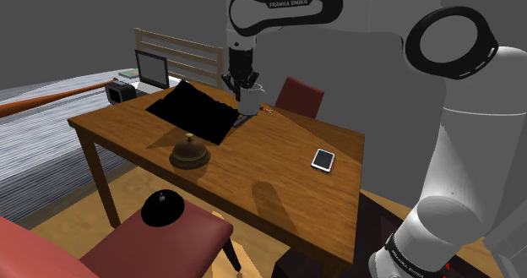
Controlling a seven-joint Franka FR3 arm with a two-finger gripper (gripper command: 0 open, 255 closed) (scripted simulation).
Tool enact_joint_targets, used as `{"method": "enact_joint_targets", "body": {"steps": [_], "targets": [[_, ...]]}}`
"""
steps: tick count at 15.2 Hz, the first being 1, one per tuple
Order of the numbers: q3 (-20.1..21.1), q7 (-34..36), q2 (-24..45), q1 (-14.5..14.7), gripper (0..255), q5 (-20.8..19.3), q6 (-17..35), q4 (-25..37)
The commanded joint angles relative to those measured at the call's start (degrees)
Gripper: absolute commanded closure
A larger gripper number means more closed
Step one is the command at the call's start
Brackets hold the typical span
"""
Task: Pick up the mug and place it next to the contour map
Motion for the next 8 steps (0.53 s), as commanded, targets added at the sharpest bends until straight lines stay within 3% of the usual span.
{"method": "enact_joint_targets", "body": {"steps": [1,8], "targets": [[-0.03,0.14,0.04,-0.07,255,-0.06,1.41,-1.32],[-0.21,0.65,0.41,-0.32,255,-0.36,6.61,-6.22]]}}
